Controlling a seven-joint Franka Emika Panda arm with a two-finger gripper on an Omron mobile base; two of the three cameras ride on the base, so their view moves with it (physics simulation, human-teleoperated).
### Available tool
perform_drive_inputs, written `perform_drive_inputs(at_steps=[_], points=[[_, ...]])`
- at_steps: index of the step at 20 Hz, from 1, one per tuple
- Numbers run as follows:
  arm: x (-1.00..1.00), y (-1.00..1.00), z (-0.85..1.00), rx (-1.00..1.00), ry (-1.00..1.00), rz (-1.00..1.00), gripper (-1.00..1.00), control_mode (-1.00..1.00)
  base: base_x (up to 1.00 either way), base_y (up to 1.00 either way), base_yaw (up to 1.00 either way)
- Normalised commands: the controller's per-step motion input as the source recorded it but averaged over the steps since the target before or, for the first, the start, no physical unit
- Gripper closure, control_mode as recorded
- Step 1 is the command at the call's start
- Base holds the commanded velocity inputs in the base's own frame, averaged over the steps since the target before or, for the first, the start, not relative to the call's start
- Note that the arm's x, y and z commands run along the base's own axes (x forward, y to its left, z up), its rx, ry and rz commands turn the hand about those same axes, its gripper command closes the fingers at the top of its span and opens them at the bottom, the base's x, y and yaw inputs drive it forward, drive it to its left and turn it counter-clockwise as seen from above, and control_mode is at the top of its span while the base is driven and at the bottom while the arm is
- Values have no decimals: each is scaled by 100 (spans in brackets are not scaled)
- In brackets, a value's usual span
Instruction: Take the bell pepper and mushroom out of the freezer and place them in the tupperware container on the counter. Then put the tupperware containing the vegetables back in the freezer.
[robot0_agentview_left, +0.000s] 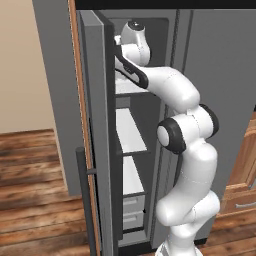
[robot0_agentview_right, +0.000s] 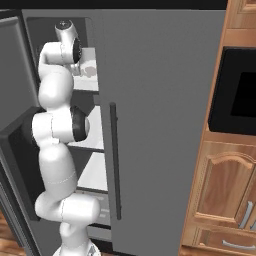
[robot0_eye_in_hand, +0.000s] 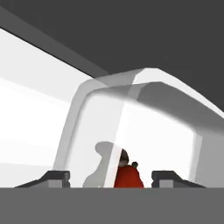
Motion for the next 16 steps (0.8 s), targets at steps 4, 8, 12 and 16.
perform_drive_inputs(at_steps=[4, 8, 12, 16], points=[[-11, 0, -1, -1, -31, 0, -100, -100, 0, 0, 0], [-62, -3, 0, 0, -30, -5, -100, -100, 0, 0, 0], [-84, -31, 0, 0, -8, -13, -100, -100, 0, 0, 0], [-99, -55, 41, 8, -1, -13, -100, -100, 0, 0, 0]])
